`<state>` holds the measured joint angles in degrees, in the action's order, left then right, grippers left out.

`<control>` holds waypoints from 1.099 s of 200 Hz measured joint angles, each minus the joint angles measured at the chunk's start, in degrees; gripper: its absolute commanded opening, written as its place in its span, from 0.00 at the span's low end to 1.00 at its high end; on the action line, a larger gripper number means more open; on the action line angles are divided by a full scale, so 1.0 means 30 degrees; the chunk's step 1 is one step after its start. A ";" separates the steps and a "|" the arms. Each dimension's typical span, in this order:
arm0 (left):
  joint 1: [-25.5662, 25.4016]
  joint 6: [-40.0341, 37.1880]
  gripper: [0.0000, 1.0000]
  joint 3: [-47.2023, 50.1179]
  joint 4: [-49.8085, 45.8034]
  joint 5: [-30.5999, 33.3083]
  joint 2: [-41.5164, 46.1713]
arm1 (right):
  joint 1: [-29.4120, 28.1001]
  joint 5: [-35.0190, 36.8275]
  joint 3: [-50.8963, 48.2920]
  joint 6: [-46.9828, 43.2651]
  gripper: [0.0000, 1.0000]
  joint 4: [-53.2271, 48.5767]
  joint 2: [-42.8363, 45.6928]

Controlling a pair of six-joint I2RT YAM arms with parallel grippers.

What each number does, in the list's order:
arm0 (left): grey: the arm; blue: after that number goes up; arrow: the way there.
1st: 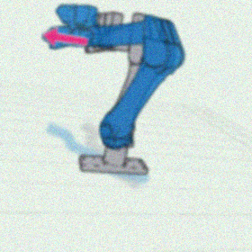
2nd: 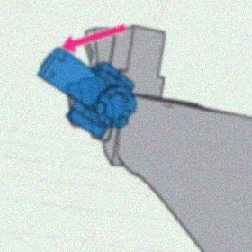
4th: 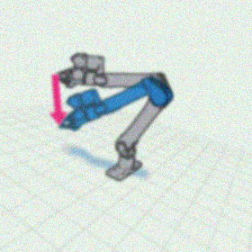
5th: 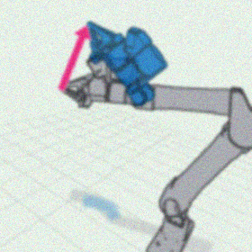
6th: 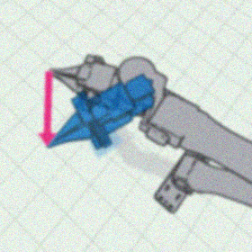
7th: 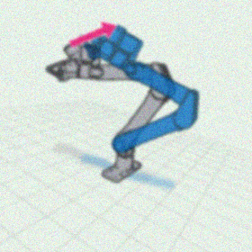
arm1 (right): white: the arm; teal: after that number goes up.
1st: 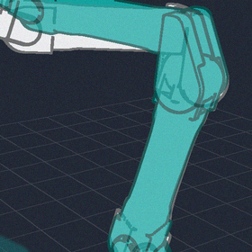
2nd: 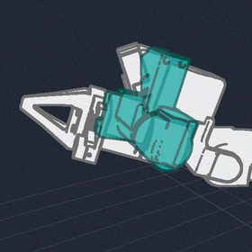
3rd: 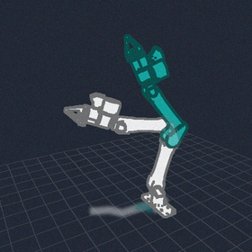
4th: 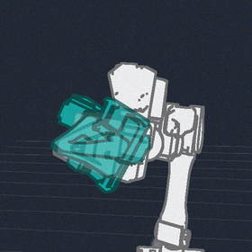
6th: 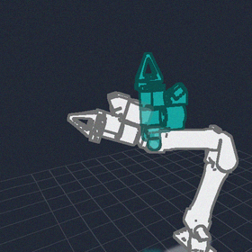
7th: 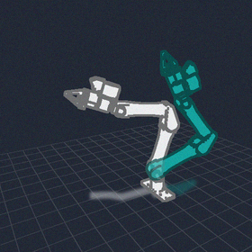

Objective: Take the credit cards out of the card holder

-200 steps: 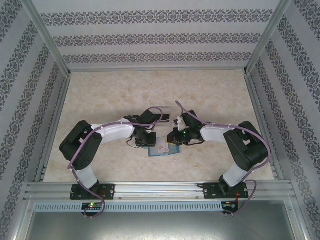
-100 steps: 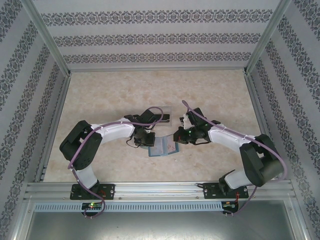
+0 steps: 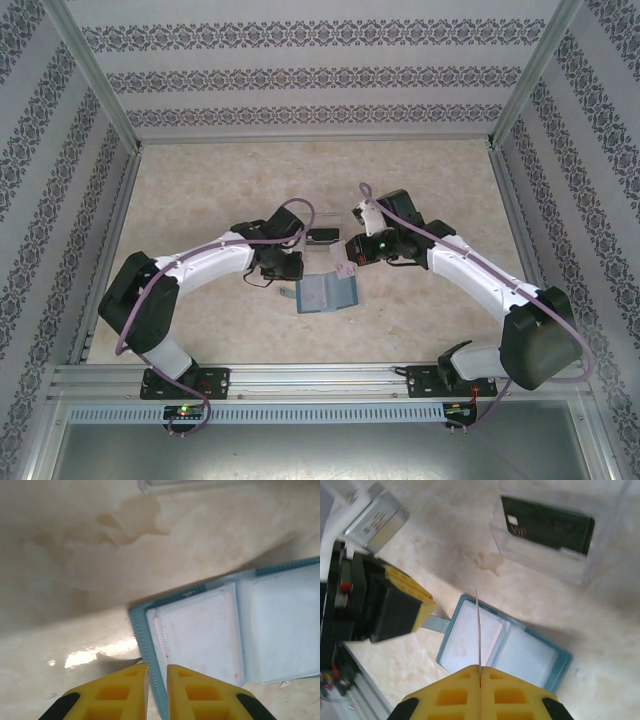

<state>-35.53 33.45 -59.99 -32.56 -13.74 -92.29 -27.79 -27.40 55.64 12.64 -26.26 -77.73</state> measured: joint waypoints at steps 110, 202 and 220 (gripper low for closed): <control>0.3774 0.0153 0.19 0.3847 0.0306 -0.1821 0.3075 | -0.0787 0.3075 1.2990 -1.8571 0.00 -0.8262 -0.7919; 0.4284 0.0379 0.19 0.4947 0.0291 -0.1916 0.4488 | -0.1078 0.4539 2.2207 -2.3817 0.00 -1.4615 -1.4906; 0.4299 0.0437 0.19 0.5020 0.0284 -0.1916 0.4488 | -0.1078 0.4728 2.3125 -2.3977 0.00 -1.5183 -1.5905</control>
<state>-22.63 34.76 -44.93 -31.70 -19.49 -78.83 -31.03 -13.21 125.01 -59.29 -71.81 -125.45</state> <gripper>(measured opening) 0.192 0.054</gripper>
